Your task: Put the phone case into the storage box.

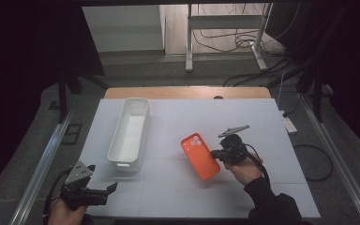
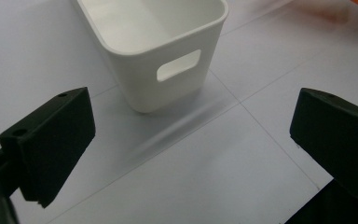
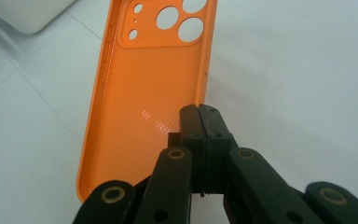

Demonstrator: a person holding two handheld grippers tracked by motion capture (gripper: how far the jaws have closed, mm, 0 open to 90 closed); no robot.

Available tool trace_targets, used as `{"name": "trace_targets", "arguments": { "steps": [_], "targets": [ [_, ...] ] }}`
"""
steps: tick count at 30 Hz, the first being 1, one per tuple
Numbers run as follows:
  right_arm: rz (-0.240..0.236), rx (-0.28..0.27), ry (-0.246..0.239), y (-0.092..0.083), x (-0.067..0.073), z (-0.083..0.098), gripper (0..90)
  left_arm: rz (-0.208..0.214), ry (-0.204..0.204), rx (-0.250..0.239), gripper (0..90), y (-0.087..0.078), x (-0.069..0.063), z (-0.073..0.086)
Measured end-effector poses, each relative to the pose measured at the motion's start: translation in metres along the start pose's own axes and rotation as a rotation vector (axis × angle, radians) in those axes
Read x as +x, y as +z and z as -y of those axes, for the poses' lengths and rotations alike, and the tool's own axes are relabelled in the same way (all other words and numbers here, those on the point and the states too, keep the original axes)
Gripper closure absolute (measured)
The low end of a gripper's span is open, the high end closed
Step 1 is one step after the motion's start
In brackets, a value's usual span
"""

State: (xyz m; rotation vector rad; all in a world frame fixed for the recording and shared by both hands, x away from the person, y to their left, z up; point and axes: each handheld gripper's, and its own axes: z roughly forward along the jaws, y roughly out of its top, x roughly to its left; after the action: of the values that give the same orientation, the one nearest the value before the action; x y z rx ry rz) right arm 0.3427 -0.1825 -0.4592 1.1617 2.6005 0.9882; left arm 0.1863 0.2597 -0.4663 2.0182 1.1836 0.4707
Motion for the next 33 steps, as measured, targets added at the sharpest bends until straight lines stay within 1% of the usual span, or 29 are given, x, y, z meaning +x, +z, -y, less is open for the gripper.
{"name": "trace_targets", "arguments": {
  "steps": [2, 3, 8, 13, 18, 19, 20, 22, 25, 30, 32, 33],
  "targets": [
    [0.000, -0.019, 0.004, -0.005, 0.000, 0.001, 89.0, 0.004, -0.007, -0.003, 0.6, 0.000, 0.001, 0.000],
    [0.000, -0.019, 0.004, -0.005, 0.000, 0.001, 89.0, 0.004, -0.007, -0.003, 0.5, 0.000, 0.001, 0.000],
    [-0.006, -0.054, 0.010, -0.015, 0.000, 0.001, 89.0, 0.006, 0.000, -0.002, 0.5, 0.000, 0.000, 0.000],
    [-0.006, -0.081, 0.013, -0.020, 0.000, 0.002, 89.0, 0.009, -0.004, -0.009, 0.0, -0.001, 0.001, 0.000],
    [-0.009, -0.101, 0.009, -0.024, 0.001, 0.002, 89.0, 0.006, -0.006, -0.003, 0.0, 0.000, 0.000, -0.001],
    [-0.010, -0.110, 0.008, -0.026, 0.002, 0.001, 89.0, 0.016, -0.011, -0.002, 0.0, 0.000, 0.000, -0.002],
    [-0.010, -0.110, 0.008, -0.026, 0.002, 0.001, 89.0, 0.016, -0.011, -0.002, 0.0, 0.000, 0.000, -0.002],
    [-0.009, -0.121, 0.005, -0.028, 0.003, 0.001, 89.0, 0.035, -0.023, -0.008, 0.0, 0.000, 0.000, -0.003],
    [-0.012, -0.135, -0.001, -0.031, 0.004, 0.000, 89.0, 0.037, -0.028, -0.011, 0.0, 0.000, -0.001, -0.005],
    [-0.015, -0.150, -0.008, -0.033, 0.006, -0.001, 89.0, 0.081, -0.063, -0.035, 0.0, 0.001, -0.001, -0.011],
    [-0.017, -0.156, -0.010, -0.034, 0.007, -0.002, 89.0, 0.095, -0.068, -0.040, 0.0, 0.002, -0.002, -0.014],
    [-0.019, -0.160, -0.013, -0.034, 0.008, -0.002, 89.0, 0.095, -0.068, -0.040, 0.0, 0.002, -0.002, -0.014]
  ]
}}
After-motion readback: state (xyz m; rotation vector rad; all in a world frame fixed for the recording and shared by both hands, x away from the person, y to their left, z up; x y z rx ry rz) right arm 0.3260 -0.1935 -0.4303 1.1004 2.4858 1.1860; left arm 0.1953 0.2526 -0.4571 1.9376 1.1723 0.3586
